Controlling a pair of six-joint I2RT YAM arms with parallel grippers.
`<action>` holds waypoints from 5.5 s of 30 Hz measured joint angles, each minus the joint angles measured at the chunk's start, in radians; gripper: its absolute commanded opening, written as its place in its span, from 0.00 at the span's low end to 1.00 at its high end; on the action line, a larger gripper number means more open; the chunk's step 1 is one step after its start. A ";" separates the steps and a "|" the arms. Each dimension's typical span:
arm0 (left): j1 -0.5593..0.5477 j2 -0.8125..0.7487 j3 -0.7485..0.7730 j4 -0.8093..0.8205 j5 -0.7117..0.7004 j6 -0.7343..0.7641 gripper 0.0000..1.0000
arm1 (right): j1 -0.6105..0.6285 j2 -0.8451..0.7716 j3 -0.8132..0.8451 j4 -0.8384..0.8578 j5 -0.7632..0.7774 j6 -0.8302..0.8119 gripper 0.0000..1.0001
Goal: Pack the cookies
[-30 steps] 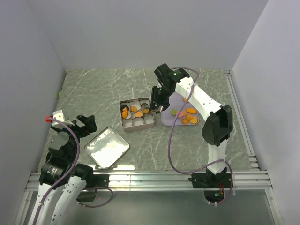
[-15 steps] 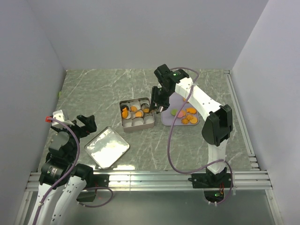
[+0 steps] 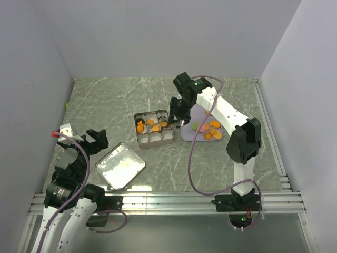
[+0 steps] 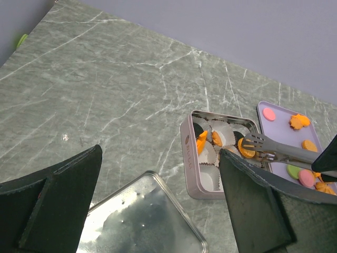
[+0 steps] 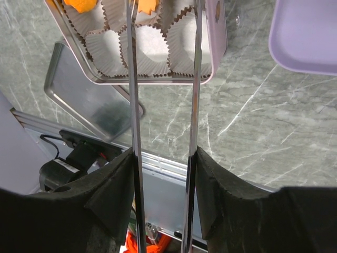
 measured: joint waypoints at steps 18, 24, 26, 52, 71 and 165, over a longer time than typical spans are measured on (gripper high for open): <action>0.000 0.000 0.000 0.000 0.000 0.000 1.00 | 0.000 -0.072 -0.082 -0.014 0.034 0.000 0.55; 0.000 0.000 0.000 0.000 0.000 0.000 0.99 | 0.000 -0.091 -0.072 -0.031 0.035 0.005 0.55; 0.000 0.000 0.000 0.000 0.002 0.000 0.99 | 0.000 -0.089 -0.039 -0.056 0.041 0.005 0.55; 0.000 0.000 0.000 0.000 0.003 0.000 1.00 | -0.002 0.123 0.193 -0.038 -0.043 0.034 0.48; 0.000 0.000 0.000 0.000 0.004 0.000 0.99 | -0.002 0.034 0.038 0.001 -0.050 0.037 0.47; 0.000 0.033 -0.005 -0.001 -0.031 -0.001 0.99 | -0.399 0.094 -0.013 -0.099 0.234 -0.194 0.52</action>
